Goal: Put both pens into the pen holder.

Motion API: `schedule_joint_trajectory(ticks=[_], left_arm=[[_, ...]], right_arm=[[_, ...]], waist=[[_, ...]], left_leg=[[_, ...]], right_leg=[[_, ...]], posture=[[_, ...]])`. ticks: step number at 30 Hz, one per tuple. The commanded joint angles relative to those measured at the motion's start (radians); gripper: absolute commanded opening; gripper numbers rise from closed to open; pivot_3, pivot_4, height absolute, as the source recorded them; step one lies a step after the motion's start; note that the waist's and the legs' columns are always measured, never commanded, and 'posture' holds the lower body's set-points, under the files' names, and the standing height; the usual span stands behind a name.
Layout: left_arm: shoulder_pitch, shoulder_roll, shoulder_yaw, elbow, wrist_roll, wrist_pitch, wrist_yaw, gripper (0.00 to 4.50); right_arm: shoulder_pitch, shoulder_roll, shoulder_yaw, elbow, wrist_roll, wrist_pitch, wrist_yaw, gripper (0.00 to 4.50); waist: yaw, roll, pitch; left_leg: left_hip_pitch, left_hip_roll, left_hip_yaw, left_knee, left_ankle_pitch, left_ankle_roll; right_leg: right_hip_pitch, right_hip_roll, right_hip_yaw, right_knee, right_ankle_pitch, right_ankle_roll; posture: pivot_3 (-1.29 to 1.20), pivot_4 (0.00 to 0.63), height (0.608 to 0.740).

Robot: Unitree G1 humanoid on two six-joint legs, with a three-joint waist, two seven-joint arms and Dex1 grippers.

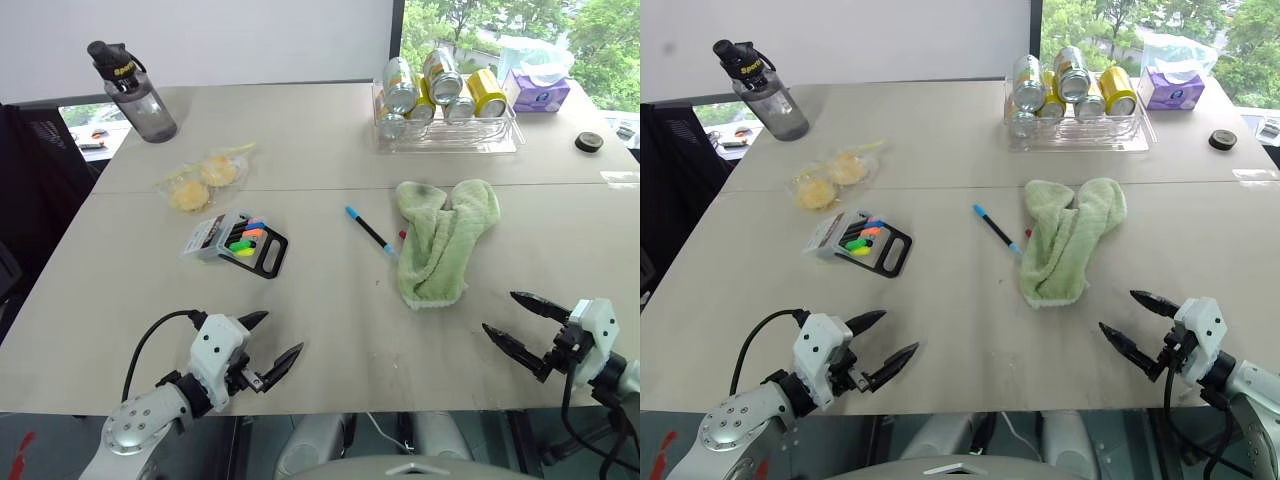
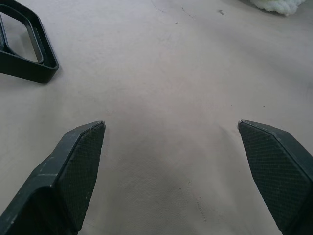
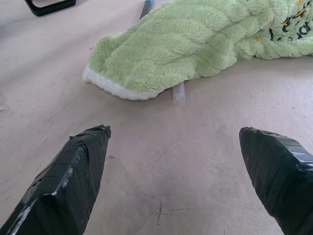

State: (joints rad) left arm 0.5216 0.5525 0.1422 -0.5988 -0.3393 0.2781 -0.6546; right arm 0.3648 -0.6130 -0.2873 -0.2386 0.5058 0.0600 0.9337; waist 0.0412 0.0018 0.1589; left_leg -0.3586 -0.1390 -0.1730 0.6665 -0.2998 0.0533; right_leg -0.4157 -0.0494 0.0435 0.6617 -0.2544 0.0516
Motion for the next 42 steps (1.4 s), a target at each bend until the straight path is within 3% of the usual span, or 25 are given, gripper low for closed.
schedule_joint_trajectory(ticks=[1,12,26,29,34,40,42], left_arm=[[-0.009,-0.002,0.002,0.010,-0.004,-0.035,-0.018,4.46],[-0.016,-0.016,0.005,0.162,-0.007,-0.173,-0.103,4.46],[-0.029,-0.007,0.018,0.177,-0.016,-0.200,-0.128,4.46],[-0.064,0.030,0.044,0.134,-0.048,-0.161,-0.143,4.46],[-0.123,0.223,0.158,0.056,-0.282,0.067,-0.279,4.46],[-0.229,0.314,0.209,0.051,-0.319,0.139,-0.290,4.46],[-0.271,0.341,0.225,0.035,-0.350,0.175,-0.295,4.46]], right_arm=[[-0.004,-0.002,-0.014,-0.011,-0.006,-0.027,0.012,4.50],[0.013,0.019,0.000,-0.024,-0.032,-0.046,-0.001,4.50],[0.009,0.019,-0.002,-0.072,-0.034,-0.017,-0.032,4.50],[-0.049,0.024,0.013,-0.126,-0.014,0.046,-0.088,4.50],[-0.234,0.050,0.065,-0.192,0.023,0.249,-0.253,4.50],[-0.447,0.050,0.194,-0.187,-0.098,0.512,-0.464,4.50],[-0.542,0.112,0.201,-0.175,-0.041,0.625,-0.526,4.50]], waist=[[0.000,0.000,0.000],[0.000,0.000,0.000],[0.000,0.000,0.000],[-0.002,0.000,0.000],[-0.004,0.000,0.000],[-0.005,0.000,-0.001],[-0.005,0.000,-0.001]], left_leg=[[0.000,0.000,0.000,0.000,0.000,0.000],[0.000,0.000,0.000,0.000,0.000,0.000],[0.001,0.000,0.000,0.000,0.000,0.000],[0.001,0.000,0.000,0.000,0.000,0.000],[0.001,0.001,0.000,0.001,0.000,-0.001],[-0.001,0.002,0.001,0.001,0.000,-0.001],[-0.003,0.002,0.001,0.001,0.000,-0.002]], right_leg=[[0.000,0.000,0.000,0.000,0.000,0.000],[0.000,0.000,0.000,0.000,0.000,0.000],[0.000,0.000,0.000,0.000,0.000,0.000],[0.000,0.000,0.000,0.001,0.000,0.000],[0.000,0.002,0.000,0.001,0.001,-0.002],[-0.003,0.002,-0.001,0.000,0.002,-0.004],[-0.005,0.002,-0.001,0.001,0.002,-0.004]], posture=[[0.00,0.150,0.740],[0.00,0.150,0.740],[0.00,0.150,0.740],[0.00,0.150,0.740],[0.00,0.150,0.740],[0.00,0.150,0.740],[0.00,0.150,0.740]])
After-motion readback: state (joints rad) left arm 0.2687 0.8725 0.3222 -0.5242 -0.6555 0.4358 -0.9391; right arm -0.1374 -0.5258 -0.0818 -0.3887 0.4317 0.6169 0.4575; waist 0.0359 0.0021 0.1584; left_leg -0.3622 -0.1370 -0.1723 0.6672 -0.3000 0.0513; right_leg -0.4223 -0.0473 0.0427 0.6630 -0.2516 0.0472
